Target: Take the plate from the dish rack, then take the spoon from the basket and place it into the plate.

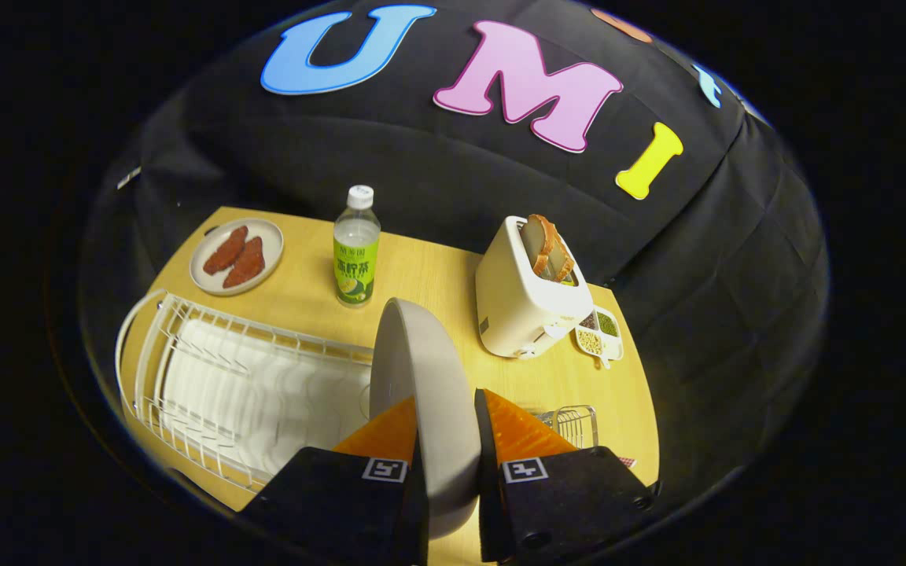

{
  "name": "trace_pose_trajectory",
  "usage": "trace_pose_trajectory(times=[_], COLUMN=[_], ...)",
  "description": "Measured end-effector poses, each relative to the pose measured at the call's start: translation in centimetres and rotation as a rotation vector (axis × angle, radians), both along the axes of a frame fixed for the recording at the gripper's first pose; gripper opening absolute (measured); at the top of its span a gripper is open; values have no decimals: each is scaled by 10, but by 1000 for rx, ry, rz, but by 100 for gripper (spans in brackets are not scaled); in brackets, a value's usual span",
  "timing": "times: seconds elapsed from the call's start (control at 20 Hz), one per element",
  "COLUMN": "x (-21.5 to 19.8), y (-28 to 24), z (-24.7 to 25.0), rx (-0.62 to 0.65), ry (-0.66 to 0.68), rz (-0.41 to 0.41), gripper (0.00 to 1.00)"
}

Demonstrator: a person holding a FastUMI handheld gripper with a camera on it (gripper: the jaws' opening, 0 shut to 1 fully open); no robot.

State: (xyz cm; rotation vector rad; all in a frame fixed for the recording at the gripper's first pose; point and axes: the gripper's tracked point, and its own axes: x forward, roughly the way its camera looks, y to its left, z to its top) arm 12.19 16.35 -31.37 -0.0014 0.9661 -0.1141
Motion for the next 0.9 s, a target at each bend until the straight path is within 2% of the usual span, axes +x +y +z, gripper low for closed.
trace_pose_trajectory(times=[0.25, 0.4, 0.55, 0.75, 0.9], x=[-25, -71, -135, -210, -243], y=[-32, -61, -84, -95, -95], z=[51, 65, 50, 0, -43], rx=[239, 364, 459, 556, 659], ry=[-113, -127, -62, 36, 96], rz=[17, 20, -14, -53, -133], gripper=[29, 29, 29, 29, 29])
